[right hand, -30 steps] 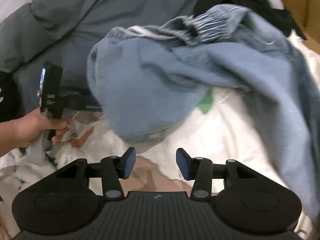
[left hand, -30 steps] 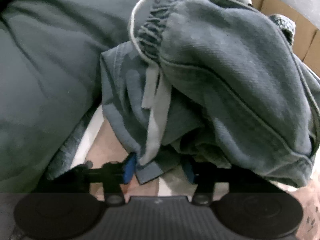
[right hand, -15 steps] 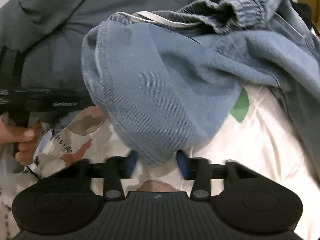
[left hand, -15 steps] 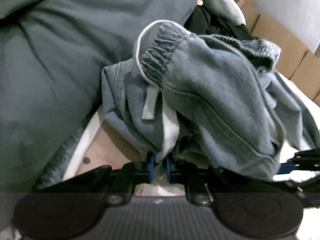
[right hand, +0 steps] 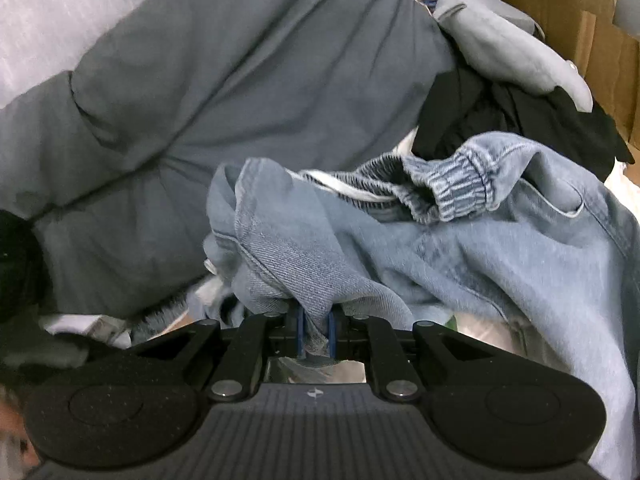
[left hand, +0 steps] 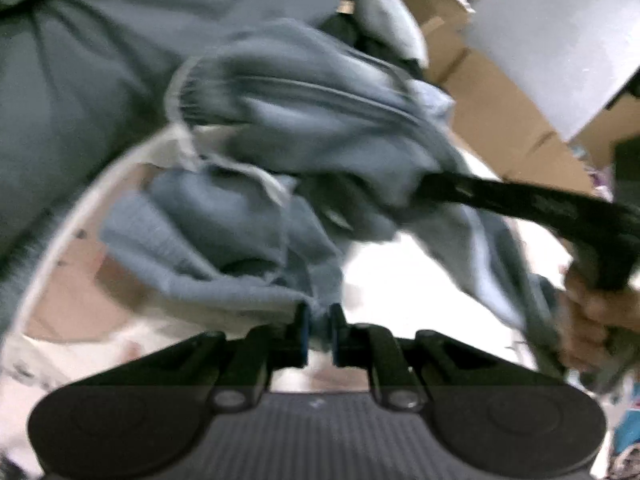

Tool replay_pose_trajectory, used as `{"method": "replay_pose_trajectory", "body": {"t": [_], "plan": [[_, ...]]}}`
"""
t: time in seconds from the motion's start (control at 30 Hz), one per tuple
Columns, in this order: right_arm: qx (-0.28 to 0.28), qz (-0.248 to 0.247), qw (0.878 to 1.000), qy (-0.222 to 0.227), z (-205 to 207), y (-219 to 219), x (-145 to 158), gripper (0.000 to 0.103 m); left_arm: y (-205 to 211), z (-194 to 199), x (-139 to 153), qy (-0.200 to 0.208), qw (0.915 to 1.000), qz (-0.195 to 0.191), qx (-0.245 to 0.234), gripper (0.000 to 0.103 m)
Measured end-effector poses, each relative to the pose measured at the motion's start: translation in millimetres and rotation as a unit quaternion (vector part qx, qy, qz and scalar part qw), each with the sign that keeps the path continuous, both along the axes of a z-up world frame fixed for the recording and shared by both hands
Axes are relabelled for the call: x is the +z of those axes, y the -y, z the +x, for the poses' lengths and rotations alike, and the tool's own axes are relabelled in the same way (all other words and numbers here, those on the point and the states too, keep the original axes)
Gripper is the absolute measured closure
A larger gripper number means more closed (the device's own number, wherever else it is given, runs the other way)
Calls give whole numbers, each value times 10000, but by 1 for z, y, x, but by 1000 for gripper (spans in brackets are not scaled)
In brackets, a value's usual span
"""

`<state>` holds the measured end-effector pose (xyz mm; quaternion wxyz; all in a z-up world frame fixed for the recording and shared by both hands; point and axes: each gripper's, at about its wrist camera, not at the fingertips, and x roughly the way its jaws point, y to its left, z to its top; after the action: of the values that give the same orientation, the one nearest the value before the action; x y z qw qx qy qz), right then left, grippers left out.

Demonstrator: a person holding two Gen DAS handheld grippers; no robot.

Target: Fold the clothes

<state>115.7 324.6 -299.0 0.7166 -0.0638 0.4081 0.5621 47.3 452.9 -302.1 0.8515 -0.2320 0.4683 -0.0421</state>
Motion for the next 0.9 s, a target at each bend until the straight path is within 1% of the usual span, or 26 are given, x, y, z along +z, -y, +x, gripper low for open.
{"method": "replay_pose_trajectory", "body": {"t": [0.07,0.1,0.13,0.2,0.27,0.3,0.4,0.43,0.5,0.6,0.67,0.7,0.77,0.8,0.83,0.9], "plan": [[4,-10,10000,-40,1,-1,1,92,15,-2,3,16,9996,-269,-87,93],[44,-54,9999,-132,3,2,-1,91,22,-3,3,30,9992,-383,-124,93],[86,-99,9997,-226,5,4,-2,88,29,-4,3,44,9986,-494,-159,93],[231,-156,9986,-458,10,10,-1,78,42,-6,3,55,9972,-716,-228,93],[233,-72,9980,-590,13,28,0,68,55,-7,0,-7,9956,-882,-306,93],[230,-33,9976,-657,15,38,1,64,62,-9,-2,-29,9955,-887,-340,93],[101,-119,9966,-805,10,77,1,64,74,-15,-3,-33,9945,-986,-359,93],[77,-145,9963,-838,9,90,0,62,75,-17,-3,-30,9942,-1027,-328,93],[39,-259,9954,-916,4,113,-4,58,77,-19,-2,-23,9947,-975,-339,93],[-3,-513,9931,-1050,-6,143,-13,58,81,-25,1,-14,9946,-957,-394,93],[-14,-586,9923,-1091,-19,156,-16,57,74,-21,14,14,9948,-913,-451,93],[29,-586,9925,-1073,-26,159,-18,56,76,-21,13,24,9946,-919,-485,93],[64,-627,9926,-1043,-35,161,-23,44,82,-18,13,13,9936,-993,-546,93],[37,-646,9926,-1029,-39,161,-26,33,85,-14,11,-7,9929,-1042,-577,93],[14,-665,9927,-1009,-42,162,-30,28,90,-12,10,-20,9922,-1081,-623,93],[121,-706,9948,-725,-52,163,-33,28,101,-6,11,-45,9907,-1158,-720,95]]}}
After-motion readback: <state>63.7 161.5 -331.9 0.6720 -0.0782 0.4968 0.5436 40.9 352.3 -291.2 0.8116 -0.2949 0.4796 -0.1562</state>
